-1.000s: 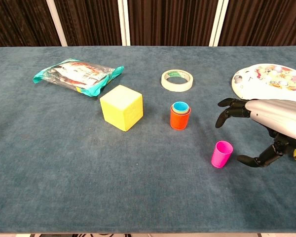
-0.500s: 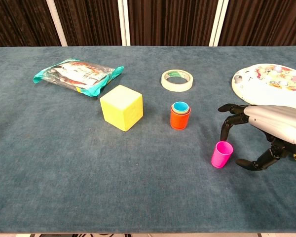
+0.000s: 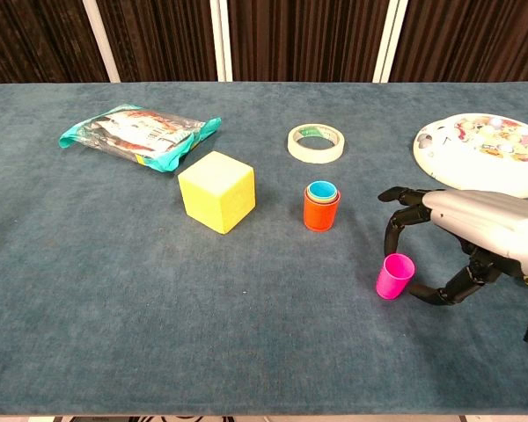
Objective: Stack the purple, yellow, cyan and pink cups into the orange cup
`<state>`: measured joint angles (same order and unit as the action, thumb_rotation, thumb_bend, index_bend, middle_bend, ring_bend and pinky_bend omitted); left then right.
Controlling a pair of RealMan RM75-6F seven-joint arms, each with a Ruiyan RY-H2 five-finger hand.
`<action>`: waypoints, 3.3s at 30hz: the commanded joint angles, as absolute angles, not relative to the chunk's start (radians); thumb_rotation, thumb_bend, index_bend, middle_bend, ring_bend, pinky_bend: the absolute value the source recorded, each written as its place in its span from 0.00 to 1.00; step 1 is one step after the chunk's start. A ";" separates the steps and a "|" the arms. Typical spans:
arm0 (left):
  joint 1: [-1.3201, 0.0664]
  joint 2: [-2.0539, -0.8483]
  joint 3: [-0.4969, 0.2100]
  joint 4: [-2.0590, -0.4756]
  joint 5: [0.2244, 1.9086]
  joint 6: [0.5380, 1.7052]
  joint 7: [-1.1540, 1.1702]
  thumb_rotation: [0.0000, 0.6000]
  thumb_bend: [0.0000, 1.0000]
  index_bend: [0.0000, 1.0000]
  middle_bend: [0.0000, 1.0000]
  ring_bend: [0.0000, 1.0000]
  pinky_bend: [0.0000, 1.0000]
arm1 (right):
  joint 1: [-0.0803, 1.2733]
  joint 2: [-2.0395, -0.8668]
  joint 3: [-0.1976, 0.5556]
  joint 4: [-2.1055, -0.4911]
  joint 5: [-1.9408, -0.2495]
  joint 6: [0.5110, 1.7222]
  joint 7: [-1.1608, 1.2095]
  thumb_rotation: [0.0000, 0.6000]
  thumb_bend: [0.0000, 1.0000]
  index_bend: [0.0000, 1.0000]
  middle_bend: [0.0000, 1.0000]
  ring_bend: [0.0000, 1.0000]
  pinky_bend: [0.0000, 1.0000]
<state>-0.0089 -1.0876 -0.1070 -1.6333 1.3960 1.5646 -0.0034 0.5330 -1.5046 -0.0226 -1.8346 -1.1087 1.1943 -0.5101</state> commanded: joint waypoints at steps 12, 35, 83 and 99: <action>-0.009 -1.088 -0.107 -1.633 1.396 1.564 -0.003 1.00 0.27 0.04 0.03 0.00 0.00 | 0.531 -1.532 0.009 -1.820 -1.089 1.181 -0.528 1.00 0.40 0.45 0.00 0.07 0.07; -0.009 -1.087 -0.106 -1.634 1.396 1.563 -0.004 1.00 0.27 0.04 0.03 0.00 0.00 | 0.534 -1.536 0.039 -1.823 -1.075 1.164 -0.533 1.00 0.40 0.51 0.00 0.08 0.07; -0.010 -1.087 -0.111 -1.635 1.390 1.562 -0.014 1.00 0.27 0.04 0.03 0.00 0.00 | 0.905 -1.481 0.342 -1.820 -0.560 1.065 -0.619 1.00 0.40 0.51 0.00 0.08 0.07; -0.010 -1.087 -0.111 -1.636 1.388 1.560 -0.013 1.00 0.27 0.04 0.03 0.00 0.00 | 0.918 -1.508 0.311 -1.773 -0.556 1.066 -0.598 1.00 0.40 0.51 0.00 0.08 0.07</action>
<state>-0.0098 -1.0870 -0.1112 -1.6356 1.3875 1.5603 -0.0126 0.9184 -1.5075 0.3117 -1.7739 -0.5555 1.0656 -0.5988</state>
